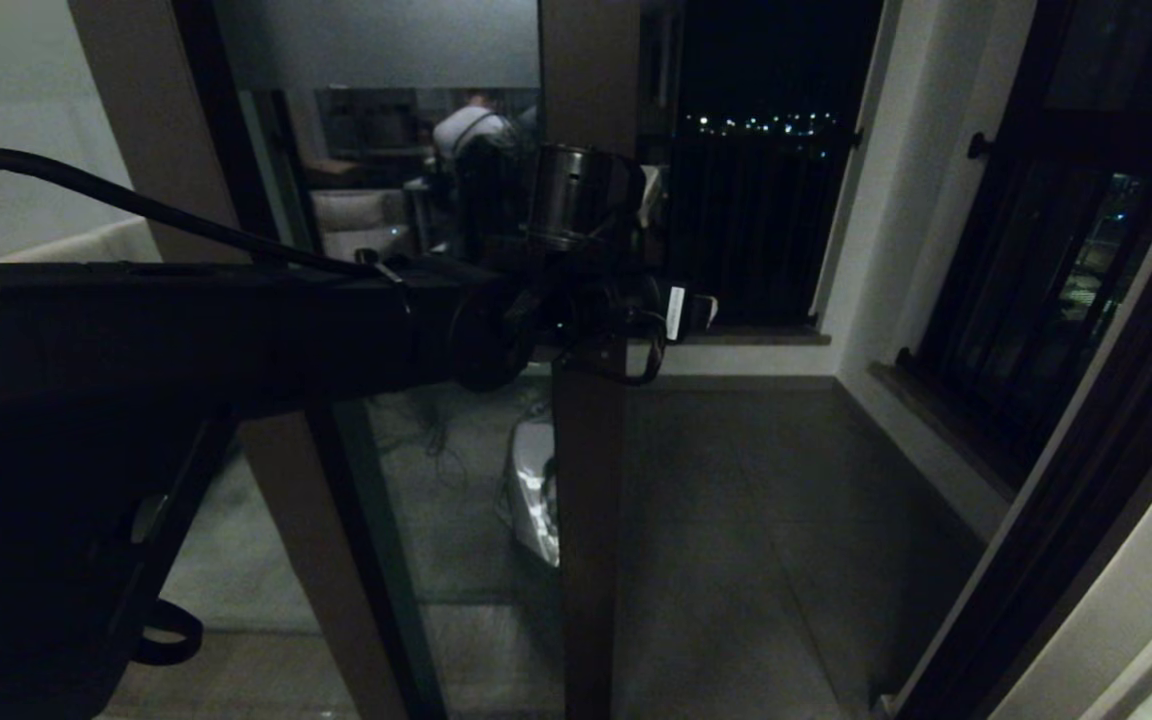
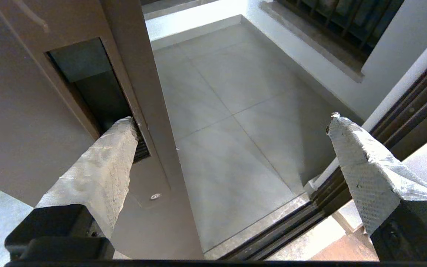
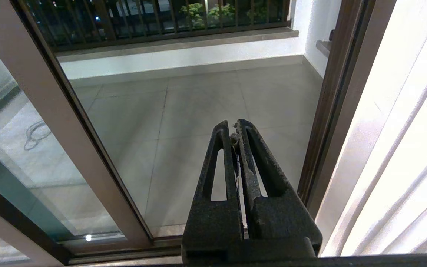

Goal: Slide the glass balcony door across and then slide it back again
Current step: Close the slid door

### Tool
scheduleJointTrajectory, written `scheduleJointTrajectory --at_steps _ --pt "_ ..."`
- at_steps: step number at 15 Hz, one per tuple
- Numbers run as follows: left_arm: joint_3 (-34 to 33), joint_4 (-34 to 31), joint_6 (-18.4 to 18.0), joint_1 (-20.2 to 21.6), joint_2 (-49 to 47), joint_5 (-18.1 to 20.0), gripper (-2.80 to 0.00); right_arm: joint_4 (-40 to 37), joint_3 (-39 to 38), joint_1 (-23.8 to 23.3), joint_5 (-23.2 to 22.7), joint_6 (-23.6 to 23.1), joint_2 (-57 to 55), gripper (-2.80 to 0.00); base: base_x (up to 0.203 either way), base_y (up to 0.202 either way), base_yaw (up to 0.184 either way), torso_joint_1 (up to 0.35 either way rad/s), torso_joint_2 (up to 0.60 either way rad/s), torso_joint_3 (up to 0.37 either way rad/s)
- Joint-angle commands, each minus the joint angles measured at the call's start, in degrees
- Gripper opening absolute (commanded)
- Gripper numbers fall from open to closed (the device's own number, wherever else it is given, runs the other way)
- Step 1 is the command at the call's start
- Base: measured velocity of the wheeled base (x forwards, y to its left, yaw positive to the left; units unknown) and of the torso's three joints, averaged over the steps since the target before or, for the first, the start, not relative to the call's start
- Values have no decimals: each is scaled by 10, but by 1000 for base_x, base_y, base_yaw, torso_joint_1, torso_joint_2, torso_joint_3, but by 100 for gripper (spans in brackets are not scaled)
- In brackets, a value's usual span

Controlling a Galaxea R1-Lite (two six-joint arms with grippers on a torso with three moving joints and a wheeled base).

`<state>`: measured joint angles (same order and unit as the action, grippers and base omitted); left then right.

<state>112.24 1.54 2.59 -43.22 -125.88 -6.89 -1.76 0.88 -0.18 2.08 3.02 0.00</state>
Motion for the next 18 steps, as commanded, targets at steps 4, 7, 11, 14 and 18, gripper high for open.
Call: scheduleJointTrajectory --at_steps 4,7,11,14,18 --pt "0 19 0 -5 -7 1 0 0 0 0 0 0 -1 -280 0 0 0 0 0 0" --pt "0 22 0 -8 -9 1 0 0 0 0 0 1 -1 -280 0 0 0 0 0 0" --pt "0 22 0 -11 -9 2 0 0 0 0 0 1 -1 -280 0 0 0 0 0 0" --pt "0 23 0 -20 -10 4 0 0 0 0 0 1 -1 -280 0 0 0 0 0 0" --pt "0 23 0 -27 -11 4 0 0 0 0 -1 0 -1 -280 0 0 0 0 0 0"
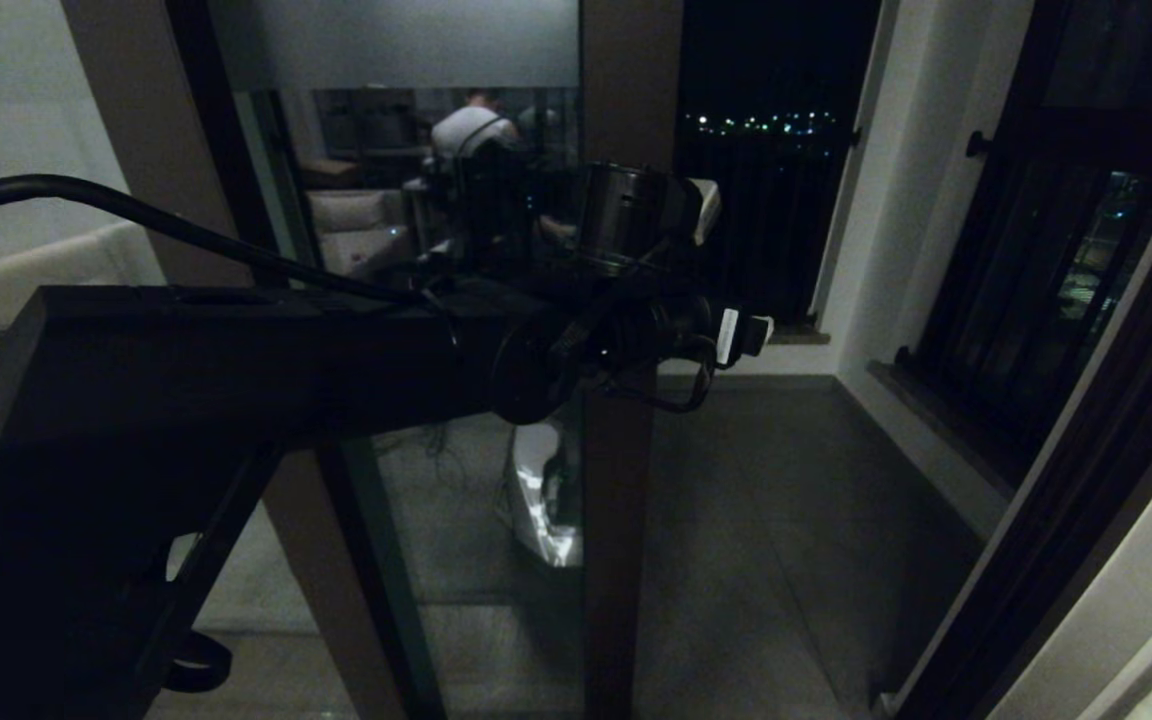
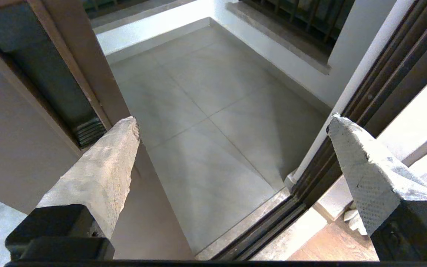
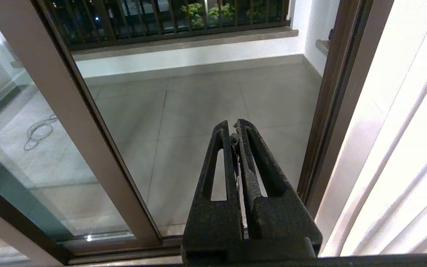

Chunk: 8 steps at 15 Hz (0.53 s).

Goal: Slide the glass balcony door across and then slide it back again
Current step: Close the slid door

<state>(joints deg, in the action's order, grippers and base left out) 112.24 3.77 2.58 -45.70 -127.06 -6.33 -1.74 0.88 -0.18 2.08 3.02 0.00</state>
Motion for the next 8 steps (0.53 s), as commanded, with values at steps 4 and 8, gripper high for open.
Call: scheduleJointTrajectory --at_steps 4,8 --pt "-15 -3 2 -2 29 -9 0 0 0 0 0 1 -1 -280 0 0 0 0 0 0" --pt "-111 -3 3 5 129 -10 0 0 0 0 -1 1 -1 -280 0 0 0 0 0 0"
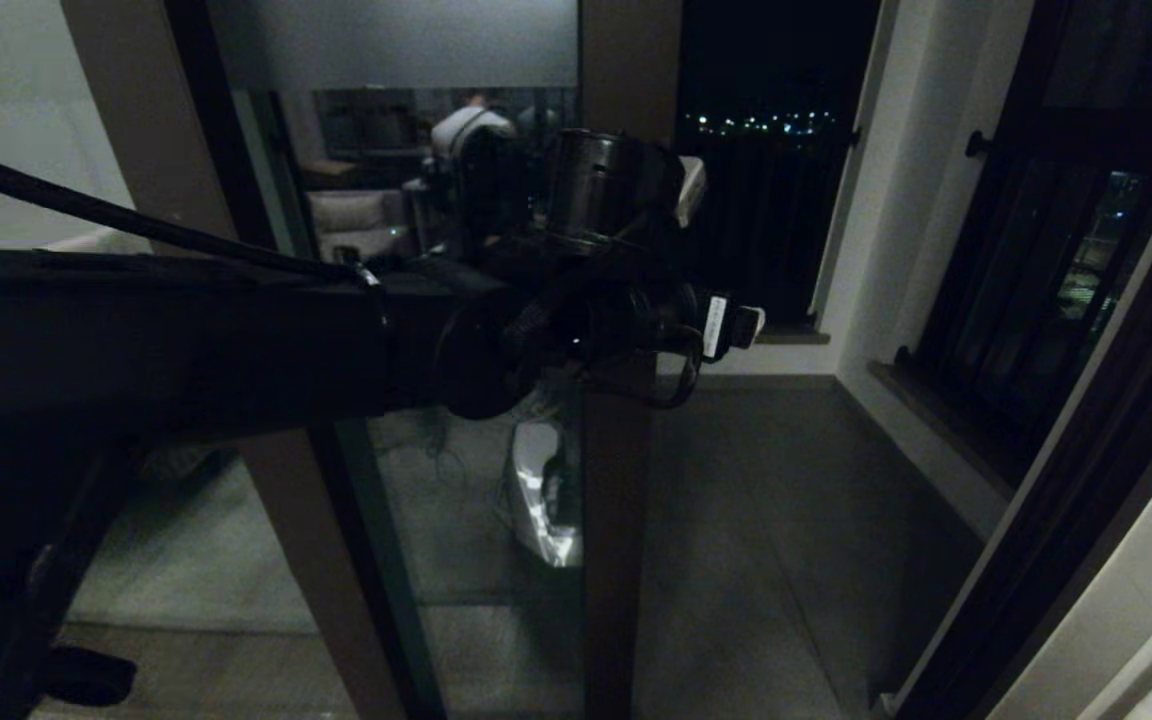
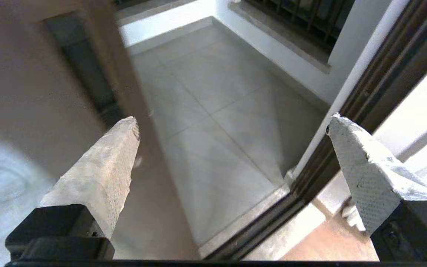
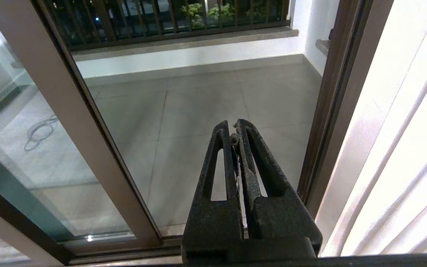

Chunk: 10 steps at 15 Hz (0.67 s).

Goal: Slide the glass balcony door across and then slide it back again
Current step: Close the slid door

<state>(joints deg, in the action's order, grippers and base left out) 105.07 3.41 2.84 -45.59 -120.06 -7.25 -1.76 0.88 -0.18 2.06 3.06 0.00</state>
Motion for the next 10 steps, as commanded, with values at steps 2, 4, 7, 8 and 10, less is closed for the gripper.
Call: scheduleJointTrajectory --at_steps 2,4,7,8,10 --pt "-106 2 2 18 127 -1 0 0 0 0 0 0 -1 -280 0 0 0 0 0 0" --pt "-175 2 2 41 206 -2 0 0 0 0 0 0 -1 -280 0 0 0 0 0 0" --pt "-283 2 1 78 312 -31 -280 0 0 0 0 0 -1 -280 0 0 0 0 0 0" --pt "-319 2 1 88 347 -38 -280 0 0 0 0 -1 -1 -280 0 0 0 0 0 0" --pt "-398 1 1 103 425 -47 -280 0 0 0 0 0 -1 -280 0 0 0 0 0 0"
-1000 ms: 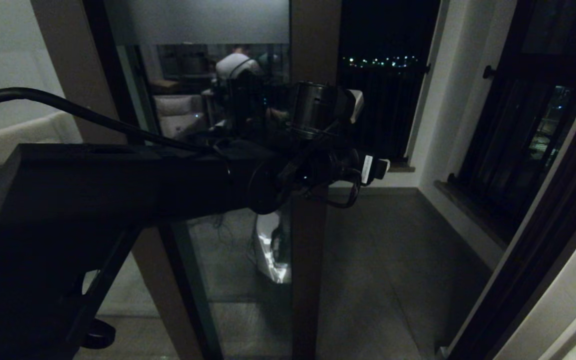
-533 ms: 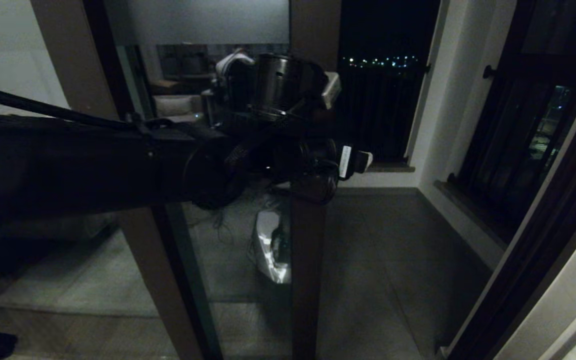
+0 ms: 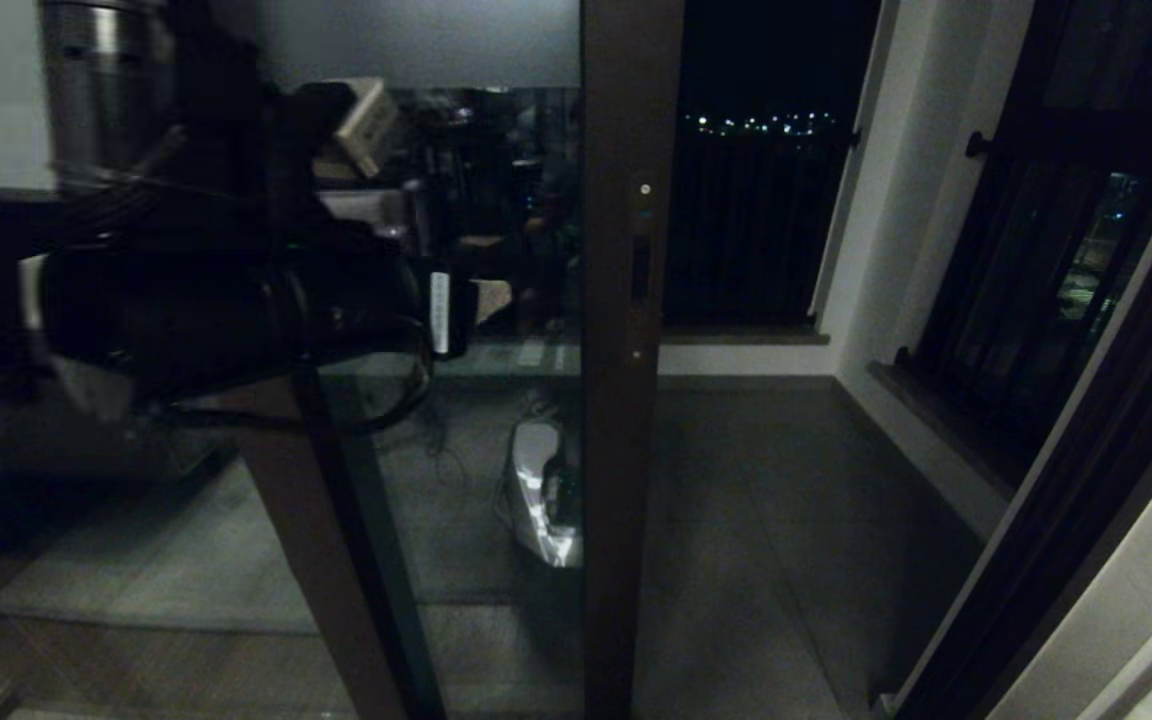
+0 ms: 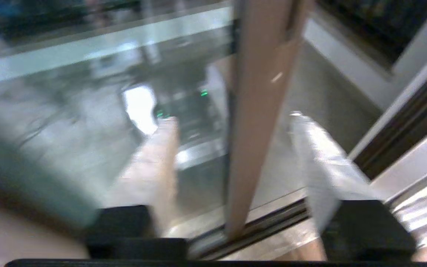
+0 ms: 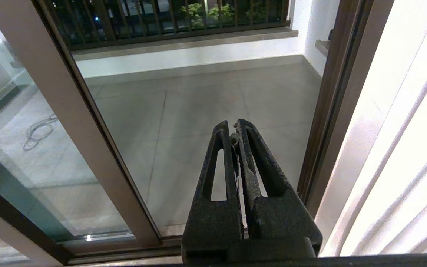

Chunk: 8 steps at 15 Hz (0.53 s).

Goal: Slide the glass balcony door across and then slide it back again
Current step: Close the slid door

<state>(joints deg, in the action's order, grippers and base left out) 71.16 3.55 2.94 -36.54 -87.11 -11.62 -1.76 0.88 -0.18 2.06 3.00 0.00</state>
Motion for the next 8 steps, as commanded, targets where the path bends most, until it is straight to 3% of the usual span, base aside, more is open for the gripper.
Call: scheduleJointTrajectory --at_steps 1,5,8 --pt "-93 0 1 19 133 -6 -280 0 0 0 0 0 -1 -280 0 0 0 0 0 0" --pt "-201 -3 3 43 267 -59 -280 0 0 0 0 0 -1 -280 0 0 0 0 0 0" --pt "-289 -3 4 101 359 -82 -280 0 0 0 0 1 -1 -280 0 0 0 0 0 0"
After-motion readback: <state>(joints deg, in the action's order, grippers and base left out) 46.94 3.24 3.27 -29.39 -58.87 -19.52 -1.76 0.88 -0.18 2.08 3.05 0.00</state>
